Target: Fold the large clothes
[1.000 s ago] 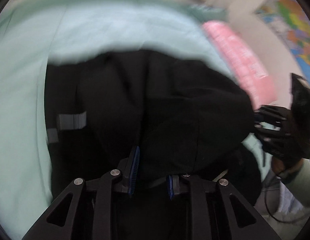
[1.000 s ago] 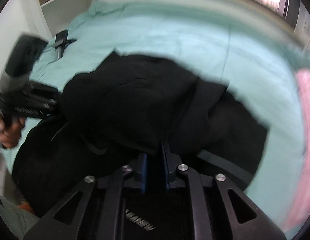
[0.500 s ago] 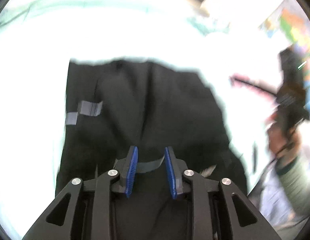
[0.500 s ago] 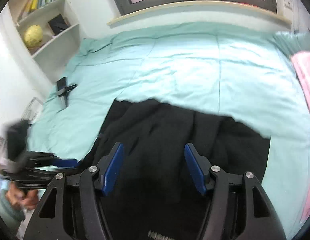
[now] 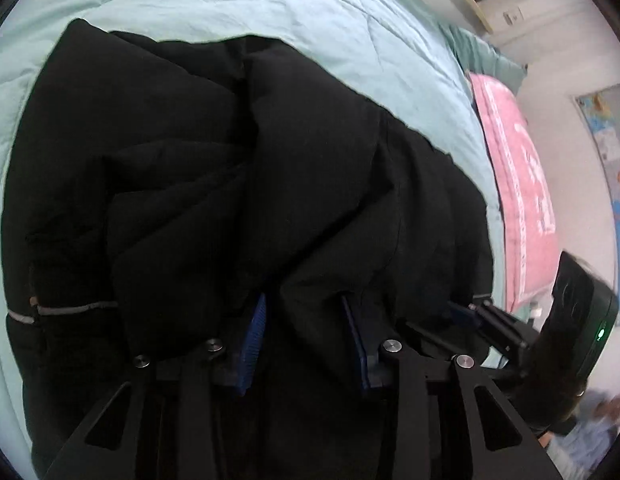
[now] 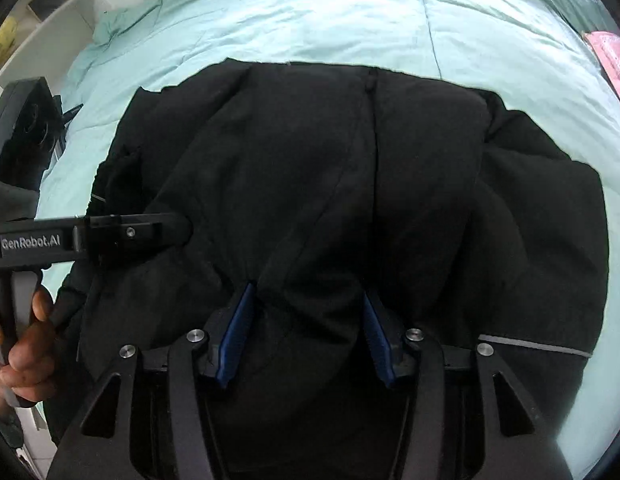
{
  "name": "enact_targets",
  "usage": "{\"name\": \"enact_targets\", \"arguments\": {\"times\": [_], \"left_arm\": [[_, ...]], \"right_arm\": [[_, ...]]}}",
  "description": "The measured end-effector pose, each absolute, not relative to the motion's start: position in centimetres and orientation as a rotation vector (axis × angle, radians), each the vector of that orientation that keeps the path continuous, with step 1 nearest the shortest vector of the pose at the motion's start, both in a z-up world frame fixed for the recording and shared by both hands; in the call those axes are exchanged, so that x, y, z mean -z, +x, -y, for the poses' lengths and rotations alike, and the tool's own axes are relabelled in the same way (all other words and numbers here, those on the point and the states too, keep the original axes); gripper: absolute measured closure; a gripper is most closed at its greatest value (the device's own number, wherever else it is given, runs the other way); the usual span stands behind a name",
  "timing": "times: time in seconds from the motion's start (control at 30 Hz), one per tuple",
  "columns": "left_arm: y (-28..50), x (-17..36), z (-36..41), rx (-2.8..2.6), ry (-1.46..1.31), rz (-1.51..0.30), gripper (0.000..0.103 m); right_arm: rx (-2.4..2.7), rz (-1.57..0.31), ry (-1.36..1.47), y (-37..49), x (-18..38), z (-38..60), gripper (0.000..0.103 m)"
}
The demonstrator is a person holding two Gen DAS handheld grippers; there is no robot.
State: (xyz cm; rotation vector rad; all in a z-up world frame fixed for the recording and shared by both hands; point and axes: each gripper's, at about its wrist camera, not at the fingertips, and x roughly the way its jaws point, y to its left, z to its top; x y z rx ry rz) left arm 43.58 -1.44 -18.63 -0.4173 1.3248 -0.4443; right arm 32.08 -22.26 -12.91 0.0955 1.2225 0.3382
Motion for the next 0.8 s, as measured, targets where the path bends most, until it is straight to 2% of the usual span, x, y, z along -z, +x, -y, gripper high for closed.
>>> {"name": "enact_targets", "arguments": {"times": [0.1, 0.23, 0.3, 0.37, 0.43, 0.57, 0.67, 0.8], "left_arm": [[42.0, 15.9, 1.6, 0.472, -0.374, -1.268, 0.064], [37.7, 11.2, 1.7, 0.563, -0.305, -1.168, 0.064], [36.0, 10.4, 1.7, 0.579, -0.298, -1.145, 0.064], [35.2, 11.4, 2.0, 0.566, -0.281, -1.168, 0.064], [35.8, 14.7, 2.1, 0.489, -0.282, -1.248, 0.055], [37.2, 20.1, 1.7, 0.442, -0.355, -1.34, 0.055], [36.9, 19.3, 1.9, 0.43, -0.353, -1.328, 0.055], [34.3, 14.7, -0.3, 0.456, -0.343, -1.249, 0.055]], "right_arm": [[-0.391, -1.204, 0.163, 31.2, 10.8, 23.4, 0.049], [-0.408, -1.071, 0.096, 28.1, 6.1, 23.4, 0.048], [-0.42, -1.048, 0.087, 26.9, 5.5, 22.7, 0.048], [-0.425, -1.086, 0.071, 26.5, 7.1, 22.0, 0.049], [-0.39, -1.178, 0.05, 27.4, 9.9, 21.7, 0.049], [-0.362, -1.248, 0.09, 28.0, 14.0, 21.6, 0.048], [-0.355, -1.248, 0.119, 27.9, 13.3, 21.9, 0.048], [-0.416, -1.194, 0.162, 26.0, 9.3, 24.1, 0.048]]}}
